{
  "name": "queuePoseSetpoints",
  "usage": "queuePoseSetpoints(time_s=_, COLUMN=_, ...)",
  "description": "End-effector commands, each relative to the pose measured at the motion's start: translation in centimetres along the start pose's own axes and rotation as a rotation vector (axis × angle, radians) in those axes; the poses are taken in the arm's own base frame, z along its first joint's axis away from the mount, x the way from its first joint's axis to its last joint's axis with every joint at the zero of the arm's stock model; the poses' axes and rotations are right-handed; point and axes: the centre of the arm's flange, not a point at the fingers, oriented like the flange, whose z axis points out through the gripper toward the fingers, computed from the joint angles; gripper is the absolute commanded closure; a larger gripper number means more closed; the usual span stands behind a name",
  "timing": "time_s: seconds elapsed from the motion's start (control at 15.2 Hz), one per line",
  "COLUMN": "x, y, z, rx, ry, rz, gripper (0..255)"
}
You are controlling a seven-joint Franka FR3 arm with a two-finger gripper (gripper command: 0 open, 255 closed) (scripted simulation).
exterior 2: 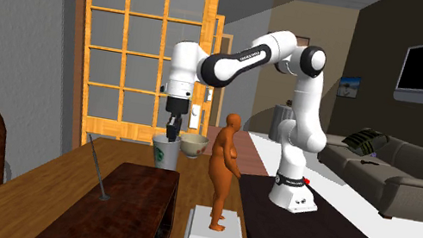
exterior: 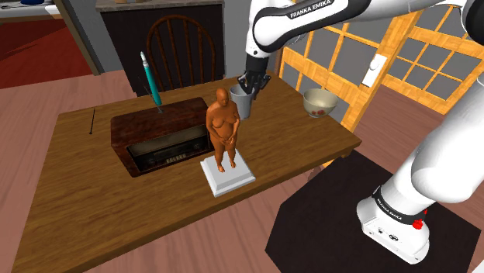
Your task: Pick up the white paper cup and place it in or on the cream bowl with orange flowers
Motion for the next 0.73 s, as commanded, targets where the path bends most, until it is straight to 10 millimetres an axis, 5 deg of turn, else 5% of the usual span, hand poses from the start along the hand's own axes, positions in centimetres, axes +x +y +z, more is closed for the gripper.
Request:
queuePoseSetpoints(time_s=0.0, x=0.0, y=0.0, z=-1.0, rx=0.000, ry=0.000, rz=0.000, gripper=255)
queuePoseSetpoints(time_s=0.66, x=0.1, y=-0.5, z=-6.3, rx=0.000, ry=0.000, rz=0.000, gripper=255)
